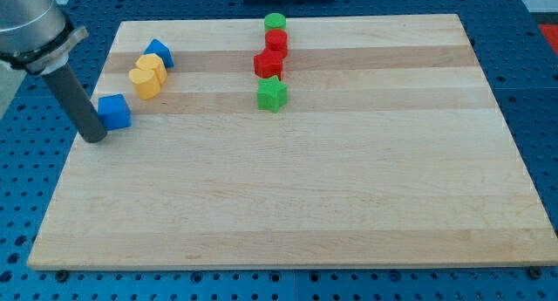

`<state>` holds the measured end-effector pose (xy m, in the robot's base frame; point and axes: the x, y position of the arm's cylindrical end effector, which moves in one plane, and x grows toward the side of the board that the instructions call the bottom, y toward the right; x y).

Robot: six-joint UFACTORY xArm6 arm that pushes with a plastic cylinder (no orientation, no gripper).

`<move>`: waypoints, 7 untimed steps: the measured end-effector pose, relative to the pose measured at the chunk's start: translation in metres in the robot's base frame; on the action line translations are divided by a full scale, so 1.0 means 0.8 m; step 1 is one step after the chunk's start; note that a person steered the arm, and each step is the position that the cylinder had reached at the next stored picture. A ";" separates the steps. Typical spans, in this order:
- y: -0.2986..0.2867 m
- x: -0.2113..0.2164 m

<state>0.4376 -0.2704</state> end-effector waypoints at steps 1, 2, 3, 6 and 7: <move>0.007 -0.018; -0.034 -0.016; -0.041 -0.025; 0.002 -0.042; 0.004 -0.042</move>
<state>0.4037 -0.2669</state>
